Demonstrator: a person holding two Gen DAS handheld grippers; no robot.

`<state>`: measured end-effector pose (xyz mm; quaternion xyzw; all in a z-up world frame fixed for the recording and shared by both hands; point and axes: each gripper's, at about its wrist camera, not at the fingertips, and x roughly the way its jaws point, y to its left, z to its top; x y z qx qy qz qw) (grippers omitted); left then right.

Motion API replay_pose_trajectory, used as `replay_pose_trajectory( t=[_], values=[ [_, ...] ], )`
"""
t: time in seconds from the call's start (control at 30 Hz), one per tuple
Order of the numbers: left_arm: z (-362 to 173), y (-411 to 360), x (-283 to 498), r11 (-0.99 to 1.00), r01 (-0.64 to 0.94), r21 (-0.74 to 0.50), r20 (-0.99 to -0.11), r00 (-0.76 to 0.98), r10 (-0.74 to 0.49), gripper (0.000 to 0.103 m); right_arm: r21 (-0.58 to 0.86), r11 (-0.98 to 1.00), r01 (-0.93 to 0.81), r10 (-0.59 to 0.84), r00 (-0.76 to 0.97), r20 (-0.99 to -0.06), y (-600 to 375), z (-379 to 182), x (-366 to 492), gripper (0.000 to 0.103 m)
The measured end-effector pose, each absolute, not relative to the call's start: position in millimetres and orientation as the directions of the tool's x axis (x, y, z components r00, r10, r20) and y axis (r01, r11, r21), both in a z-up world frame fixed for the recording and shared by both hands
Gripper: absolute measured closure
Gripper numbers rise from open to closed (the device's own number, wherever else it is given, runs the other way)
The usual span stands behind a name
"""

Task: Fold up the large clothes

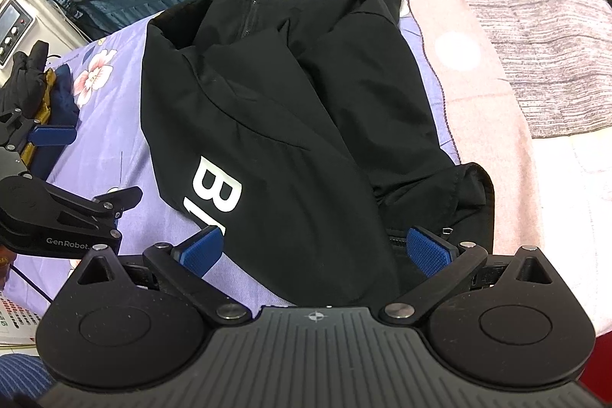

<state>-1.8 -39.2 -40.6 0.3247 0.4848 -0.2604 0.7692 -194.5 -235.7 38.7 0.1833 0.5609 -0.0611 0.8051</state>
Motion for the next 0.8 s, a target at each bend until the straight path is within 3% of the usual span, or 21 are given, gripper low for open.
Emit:
replay_pose_trajectory(
  t=[0.4,0.63,0.8],
  values=[
    [-44,-41,5,0.646,0.727,0.232,-0.912,0.394,-0.116,0.000,0.233,0.921,0.312,0.111,0.364,-0.925,-238,35,-196,0.001],
    [-36,-37,15,0.648,0.741,0.176,-0.902,0.385,-0.195,0.000,0.242,0.910,0.335,0.111,0.366,-0.924,-239,31,-204,0.001],
    [-22,-24,47,0.693,0.691,0.205,-0.873,0.449,-0.189,0.000,0.305,0.873,0.381,0.120,0.438,-0.891,-249,26,-216,0.001]
  ],
)
